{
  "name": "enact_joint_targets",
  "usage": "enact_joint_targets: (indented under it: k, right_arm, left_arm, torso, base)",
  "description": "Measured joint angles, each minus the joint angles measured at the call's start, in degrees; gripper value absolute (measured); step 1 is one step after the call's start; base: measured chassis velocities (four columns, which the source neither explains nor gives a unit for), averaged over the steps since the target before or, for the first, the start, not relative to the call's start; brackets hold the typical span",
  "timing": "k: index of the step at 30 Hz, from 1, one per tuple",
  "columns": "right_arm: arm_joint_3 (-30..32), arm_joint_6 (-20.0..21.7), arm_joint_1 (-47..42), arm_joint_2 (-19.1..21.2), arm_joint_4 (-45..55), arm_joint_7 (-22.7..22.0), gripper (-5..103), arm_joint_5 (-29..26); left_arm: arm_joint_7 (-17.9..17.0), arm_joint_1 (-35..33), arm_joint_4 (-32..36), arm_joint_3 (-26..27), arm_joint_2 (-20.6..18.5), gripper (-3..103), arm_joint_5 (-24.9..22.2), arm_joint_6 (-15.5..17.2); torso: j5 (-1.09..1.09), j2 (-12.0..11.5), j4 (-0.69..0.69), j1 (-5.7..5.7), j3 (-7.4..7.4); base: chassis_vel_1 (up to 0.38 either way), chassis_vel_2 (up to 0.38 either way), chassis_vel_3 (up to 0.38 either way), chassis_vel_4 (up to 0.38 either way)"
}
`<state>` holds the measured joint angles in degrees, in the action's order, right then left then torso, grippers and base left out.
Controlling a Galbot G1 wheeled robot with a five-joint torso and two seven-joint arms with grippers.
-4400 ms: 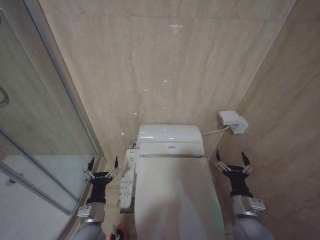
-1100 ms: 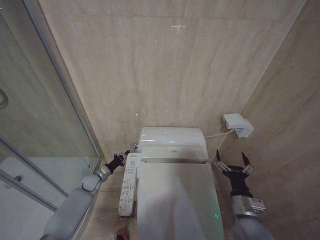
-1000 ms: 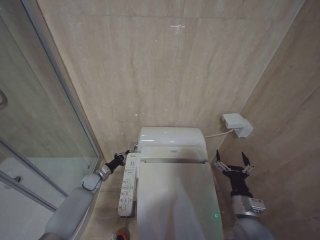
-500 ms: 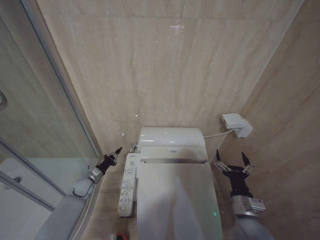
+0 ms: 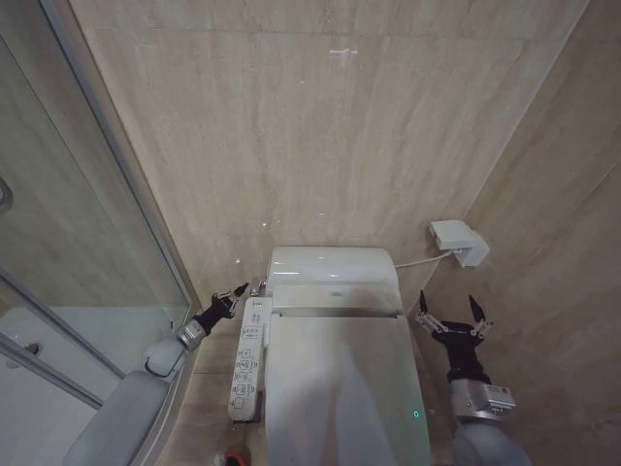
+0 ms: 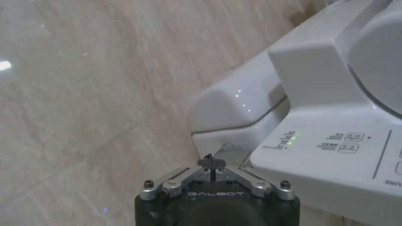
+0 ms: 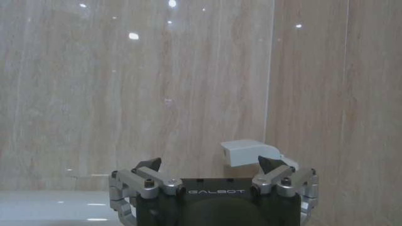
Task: Open the toilet lid, clean the toilet bowl with a toilet brush, close the toilet lid, and flush.
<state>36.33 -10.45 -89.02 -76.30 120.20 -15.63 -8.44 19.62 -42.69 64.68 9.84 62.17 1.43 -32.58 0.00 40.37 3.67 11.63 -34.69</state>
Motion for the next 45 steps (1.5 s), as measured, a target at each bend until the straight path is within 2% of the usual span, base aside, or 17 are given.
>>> enact_joint_targets:
  k: [13, 19, 26, 45]
  right_arm:
    - [0.00, 0.00, 0.01, 0.00, 0.00, 0.00, 100, 0.00]
    - [0.00, 0.00, 0.00, 0.00, 0.00, 0.00, 100, 0.00]
    - [0.00, 0.00, 0.00, 0.00, 0.00, 0.00, 100, 0.00]
    - [0.00, 0.00, 0.00, 0.00, 0.00, 0.00, 100, 0.00]
  left_arm:
    - [1.73, 1.04, -3.50, -2.13, 1.11, 0, 0.12, -1.45]
    - [2.03, 3.36, -7.26, -3.36, 1.90, 0, 0.10, -2.36]
    - [2.00, 6.86, -10.94, -5.01, 3.35, 0, -0.17, -3.04]
    - [1.89, 6.82, -11.37, -4.70, 3.82, 0, -0.36, -3.35]
  torso:
    - [0.01, 0.00, -0.03, 0.00, 0.01]
    - [0.00, 0.00, -0.01, -0.01, 0.00]
    - [0.02, 0.00, -0.05, -0.01, 0.00]
    - [-0.01, 0.00, 0.01, 0.00, 0.00]
  base:
    - [0.000, 0.000, 0.000, 0.000]
    - [0.000, 0.000, 0.000, 0.000]
    - [0.000, 0.000, 0.000, 0.000]
    - [0.000, 0.000, 0.000, 0.000]
